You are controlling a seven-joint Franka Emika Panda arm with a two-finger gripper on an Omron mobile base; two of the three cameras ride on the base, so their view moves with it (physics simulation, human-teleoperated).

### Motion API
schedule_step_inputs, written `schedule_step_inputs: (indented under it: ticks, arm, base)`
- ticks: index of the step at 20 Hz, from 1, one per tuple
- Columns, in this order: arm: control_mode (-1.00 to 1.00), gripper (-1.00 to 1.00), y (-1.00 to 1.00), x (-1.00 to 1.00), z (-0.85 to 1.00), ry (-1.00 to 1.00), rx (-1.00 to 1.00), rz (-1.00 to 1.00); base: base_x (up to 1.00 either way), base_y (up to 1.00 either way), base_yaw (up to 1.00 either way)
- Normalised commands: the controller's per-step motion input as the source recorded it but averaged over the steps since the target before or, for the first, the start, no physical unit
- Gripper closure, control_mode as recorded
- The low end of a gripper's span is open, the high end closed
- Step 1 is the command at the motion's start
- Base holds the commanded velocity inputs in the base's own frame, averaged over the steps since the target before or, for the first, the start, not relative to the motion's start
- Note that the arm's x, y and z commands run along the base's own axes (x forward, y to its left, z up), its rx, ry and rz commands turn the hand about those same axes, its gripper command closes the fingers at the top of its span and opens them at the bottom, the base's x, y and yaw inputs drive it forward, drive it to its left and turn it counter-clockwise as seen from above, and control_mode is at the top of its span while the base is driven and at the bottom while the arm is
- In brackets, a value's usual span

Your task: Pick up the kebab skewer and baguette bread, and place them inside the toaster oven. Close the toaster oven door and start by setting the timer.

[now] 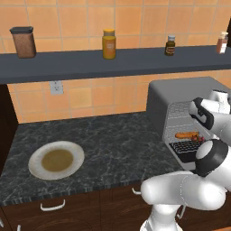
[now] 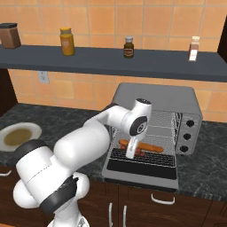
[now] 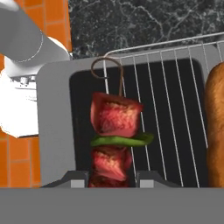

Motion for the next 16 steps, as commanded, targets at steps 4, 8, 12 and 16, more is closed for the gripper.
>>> schedule_step_inputs:
  ticks: [4, 8, 12, 16]
  arm:
    - [-1.0, 1.0, 0.0, 0.0, -0.06, -0.02, 0.0, 0.0]
    - [-1.0, 1.0, 0.0, 0.0, -0.05, -0.01, 0.0, 0.0]
    - [-1.0, 1.0, 0.0, 0.01, -0.1, 0.0, 0.0, 0.0]
    - [-1.0, 1.0, 0.0, 0.01, -0.03, 0.0, 0.0, 0.0]
  base:
    - [0.0, 0.0, 0.0]
    - [0.0, 0.0, 0.0]
    - [0.0, 0.0, 0.0]
    - [0.0, 0.0, 0.0]
